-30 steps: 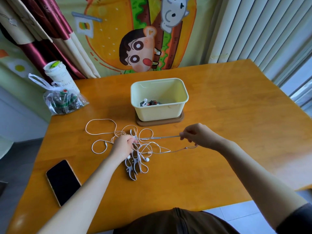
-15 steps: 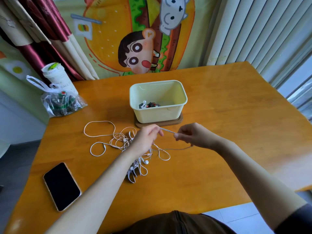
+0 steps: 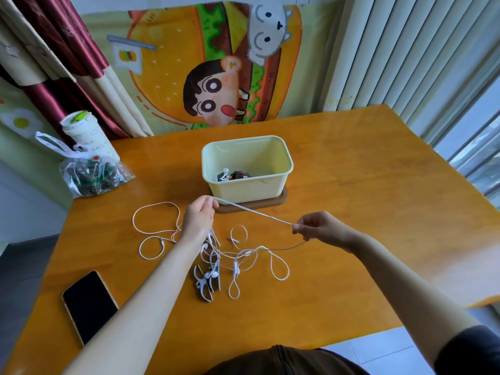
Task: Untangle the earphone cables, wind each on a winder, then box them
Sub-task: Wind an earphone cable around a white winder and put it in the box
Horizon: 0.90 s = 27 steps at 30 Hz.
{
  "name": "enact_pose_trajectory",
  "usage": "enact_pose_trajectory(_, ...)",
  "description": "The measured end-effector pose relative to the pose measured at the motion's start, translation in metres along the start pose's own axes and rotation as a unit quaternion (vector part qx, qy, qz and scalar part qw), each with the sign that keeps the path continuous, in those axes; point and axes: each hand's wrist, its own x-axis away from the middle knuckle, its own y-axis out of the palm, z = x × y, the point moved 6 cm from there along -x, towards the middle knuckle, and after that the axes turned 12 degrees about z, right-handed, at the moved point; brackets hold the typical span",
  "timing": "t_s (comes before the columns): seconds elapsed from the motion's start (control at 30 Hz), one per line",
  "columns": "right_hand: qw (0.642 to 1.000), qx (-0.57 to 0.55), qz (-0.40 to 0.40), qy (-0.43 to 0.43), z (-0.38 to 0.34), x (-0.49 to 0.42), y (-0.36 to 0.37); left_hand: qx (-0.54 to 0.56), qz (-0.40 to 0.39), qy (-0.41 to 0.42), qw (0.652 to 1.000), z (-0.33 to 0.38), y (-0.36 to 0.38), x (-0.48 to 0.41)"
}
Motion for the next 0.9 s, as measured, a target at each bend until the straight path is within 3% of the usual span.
enact_pose_trajectory(0.1, 0.996, 0.072, 0.055, 0.008, 0.017, -0.005, -0.012, 0.02, 0.031, -0.029, 0.999, -0.005, -0.002, 0.0)
enact_pose_trajectory(0.17, 0.987, 0.055, 0.151, 0.001, 0.015, -0.008, -0.027, 0.004, 0.005, -0.019, 1.0, -0.004, 0.006, 0.004)
enact_pose_trajectory(0.27, 0.949, 0.046, 0.302, -0.083, -0.028, -0.005, -0.052, -0.048, -0.061, 0.022, 0.997, 0.007, 0.023, 0.013)
enact_pose_trajectory(0.33, 0.93, 0.036, 0.335, -0.148, -0.07, 0.001, -0.056, -0.048, -0.097, 0.051, 0.993, 0.022, 0.034, 0.022)
enact_pose_trajectory(0.5, 0.936, 0.096, 0.244, -0.233, -0.129, 0.008, -0.027, 0.011, -0.165, 0.171, 0.971, 0.077, 0.055, 0.049)
enact_pose_trajectory(0.7, 0.958, 0.126, 0.164, -0.197, -0.108, 0.007, -0.004, 0.051, -0.214, 0.137, 0.966, 0.073, 0.054, 0.053)
enact_pose_trajectory(0.9, 0.977, 0.126, 0.06, -0.158, -0.075, 0.007, 0.014, 0.051, -0.093, 0.086, 0.991, 0.063, 0.037, 0.045)
